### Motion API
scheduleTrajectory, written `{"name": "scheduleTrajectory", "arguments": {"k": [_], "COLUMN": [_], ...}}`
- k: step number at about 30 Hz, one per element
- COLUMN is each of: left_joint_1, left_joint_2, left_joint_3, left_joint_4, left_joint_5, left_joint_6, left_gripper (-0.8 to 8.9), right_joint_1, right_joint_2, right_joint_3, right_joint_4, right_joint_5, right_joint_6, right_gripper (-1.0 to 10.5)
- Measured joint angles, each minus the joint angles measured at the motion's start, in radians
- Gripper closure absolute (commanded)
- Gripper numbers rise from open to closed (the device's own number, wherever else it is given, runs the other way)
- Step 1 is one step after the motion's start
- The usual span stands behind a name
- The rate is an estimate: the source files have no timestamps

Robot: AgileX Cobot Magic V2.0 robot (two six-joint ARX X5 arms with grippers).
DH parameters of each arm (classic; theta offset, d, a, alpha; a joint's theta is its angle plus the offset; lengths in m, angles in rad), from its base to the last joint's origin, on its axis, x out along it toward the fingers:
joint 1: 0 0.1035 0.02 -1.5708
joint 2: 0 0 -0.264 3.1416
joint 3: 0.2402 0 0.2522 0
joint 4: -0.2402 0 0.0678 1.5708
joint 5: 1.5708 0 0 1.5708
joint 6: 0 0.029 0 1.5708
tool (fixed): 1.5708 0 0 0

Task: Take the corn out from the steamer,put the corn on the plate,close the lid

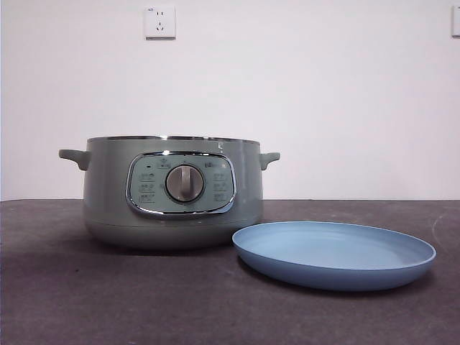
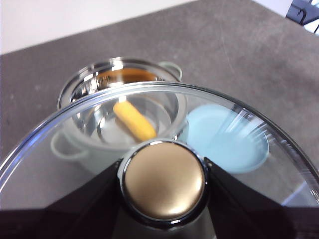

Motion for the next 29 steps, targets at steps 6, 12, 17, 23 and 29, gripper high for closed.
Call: {"name": "scheduleTrajectory", "arguments": {"k": [6,12,17,23,29], "left_joint_1": [0.0,0.0,0.0,0.0,0.0], "left_joint_2": [-0.078,-0.127,-0.133,-0.131,-0.131], "left_joint_3": [0.0,0.0,0.0,0.0,0.0], "left_joint_4": [-0.083,-0.121,-0.144,-0.144,-0.169], "left_joint_5": [0.0,0.002,0.039,0.05,0.05], "left_joint_6": [0.003,0.003,0.003,0.003,0.018], "left_gripper": [8.22,8.22,8.22,8.22,8.22], "right_joint_1": [0.0,0.028,0.113,0.271,0.414], "right_joint_2": [0.035,0.092,0.163,0.299,0.505], "right_joint_3": [0.0,0.0,0.0,0.019,0.156], "right_joint_4": [0.056,0.232,0.445,0.602,0.61], "right_joint_5": [0.0,0.003,0.061,0.264,0.473], "right_joint_6": [0.018,0.117,0.239,0.33,0.344], "right_gripper": [3.5,3.5,3.5,3.5,3.5]}}
